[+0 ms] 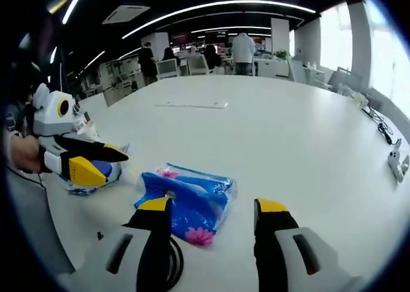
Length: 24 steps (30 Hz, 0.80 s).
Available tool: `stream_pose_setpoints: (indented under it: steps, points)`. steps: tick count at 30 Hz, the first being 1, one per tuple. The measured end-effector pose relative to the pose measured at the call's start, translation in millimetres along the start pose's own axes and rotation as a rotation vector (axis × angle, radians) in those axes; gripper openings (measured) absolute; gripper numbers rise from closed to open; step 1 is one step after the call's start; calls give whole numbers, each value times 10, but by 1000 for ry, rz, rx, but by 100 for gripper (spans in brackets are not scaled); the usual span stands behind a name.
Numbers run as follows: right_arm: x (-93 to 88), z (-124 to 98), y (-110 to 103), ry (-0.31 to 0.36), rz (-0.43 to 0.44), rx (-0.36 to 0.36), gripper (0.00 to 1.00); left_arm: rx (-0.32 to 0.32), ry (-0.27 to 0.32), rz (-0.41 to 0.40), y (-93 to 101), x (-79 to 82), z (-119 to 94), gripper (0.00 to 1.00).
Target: Arrange the tabletop items into an orderly group along one side of the table until the central work area is clear of visible clutter.
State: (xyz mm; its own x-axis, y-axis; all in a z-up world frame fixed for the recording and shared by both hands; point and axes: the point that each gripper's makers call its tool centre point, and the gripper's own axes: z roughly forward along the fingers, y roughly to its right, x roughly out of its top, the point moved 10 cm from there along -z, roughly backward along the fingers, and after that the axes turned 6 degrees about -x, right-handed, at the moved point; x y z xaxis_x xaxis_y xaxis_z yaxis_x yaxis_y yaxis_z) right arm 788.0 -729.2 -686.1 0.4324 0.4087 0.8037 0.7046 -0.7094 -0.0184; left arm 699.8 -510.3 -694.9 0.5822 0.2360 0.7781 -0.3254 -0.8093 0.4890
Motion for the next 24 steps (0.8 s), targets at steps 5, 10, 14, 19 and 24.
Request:
stream_pose_setpoints:
  steps: [5,10,14,19,24]
  points:
    - [74,15,-62,13,-6,12,46,18,8,-6,-14,-4,-117,52]
    - [168,53,-185,24,-29,42,44,26,22,-12,14,21,-253,50]
    - [273,130,-304,36,-31,73,41,42,34,-9,-17,22,-374,51]
    - [384,243,-454,43,-58,115,40,83,49,-27,-84,-17,-541,50]
    - [484,358,-593,49,-84,154,39,121,72,-47,-175,-26,-701,48]
